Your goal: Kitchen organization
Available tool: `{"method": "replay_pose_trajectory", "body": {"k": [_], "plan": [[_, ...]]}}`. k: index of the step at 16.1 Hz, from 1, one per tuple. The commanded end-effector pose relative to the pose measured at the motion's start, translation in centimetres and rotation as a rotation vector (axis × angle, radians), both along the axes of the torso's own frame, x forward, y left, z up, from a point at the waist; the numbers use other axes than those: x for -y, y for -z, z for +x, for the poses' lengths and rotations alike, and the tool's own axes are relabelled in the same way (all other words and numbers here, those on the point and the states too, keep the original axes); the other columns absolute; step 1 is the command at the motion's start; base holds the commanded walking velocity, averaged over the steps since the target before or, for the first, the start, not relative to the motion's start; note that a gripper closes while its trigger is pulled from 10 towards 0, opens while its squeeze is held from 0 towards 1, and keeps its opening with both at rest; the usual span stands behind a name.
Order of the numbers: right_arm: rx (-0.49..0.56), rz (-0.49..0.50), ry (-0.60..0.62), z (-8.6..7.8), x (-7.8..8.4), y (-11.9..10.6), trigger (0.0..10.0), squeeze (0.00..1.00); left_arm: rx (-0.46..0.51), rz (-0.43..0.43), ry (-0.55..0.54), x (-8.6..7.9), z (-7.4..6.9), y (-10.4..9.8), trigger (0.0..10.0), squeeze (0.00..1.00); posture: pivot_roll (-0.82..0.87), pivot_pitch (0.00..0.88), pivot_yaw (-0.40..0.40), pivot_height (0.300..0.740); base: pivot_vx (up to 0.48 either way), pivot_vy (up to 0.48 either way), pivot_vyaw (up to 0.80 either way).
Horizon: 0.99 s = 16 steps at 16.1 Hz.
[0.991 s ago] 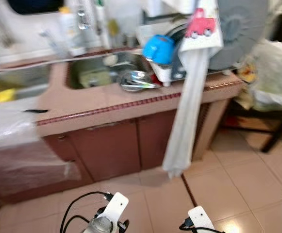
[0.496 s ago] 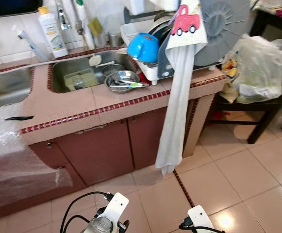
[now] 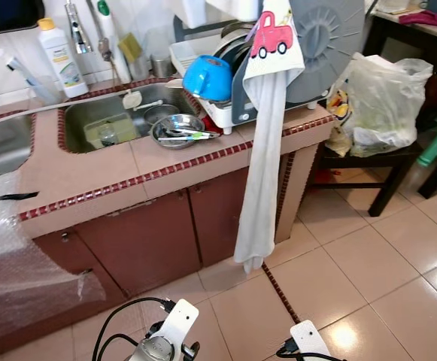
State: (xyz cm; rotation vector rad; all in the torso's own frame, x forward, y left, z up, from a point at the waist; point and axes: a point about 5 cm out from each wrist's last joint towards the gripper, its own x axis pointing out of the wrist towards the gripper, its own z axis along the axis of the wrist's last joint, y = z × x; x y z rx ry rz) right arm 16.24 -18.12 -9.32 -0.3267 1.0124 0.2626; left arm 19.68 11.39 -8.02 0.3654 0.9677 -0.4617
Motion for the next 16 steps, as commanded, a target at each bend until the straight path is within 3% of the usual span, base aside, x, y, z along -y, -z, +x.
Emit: {"method": "replay_pose_trajectory", "body": {"k": [1, 11, 16], "plan": [[-0.008, 0.008, -0.001, -0.1, -0.29, 0.08, 10.0, 0.0, -0.005, 0.017, 0.002, -0.41, -0.07, 0.07, 10.0, 0.0, -0.05, 0.0, 0.096, 0.74, 0.0, 0.0, -0.8], [-0.007, 0.0, 0.003, -0.17, -0.09, 0.09, 10.0, 0.0, -0.003, 0.017, 0.0, -0.42, 0.23, -0.08, 10.0, 0.0, -0.06, 0.0, 0.098, 0.74, 0.0, 0.0, -0.8], [-0.004, 0.008, 0.006, -0.08, -0.12, 0.04, 10.0, 0.0, -0.006, 0.011, -0.036, -0.5, 0.27, -0.08, 10.0, 0.0, -0.05, 0.0, 0.093, 0.74, 0.0, 0.0, 0.0]]}}
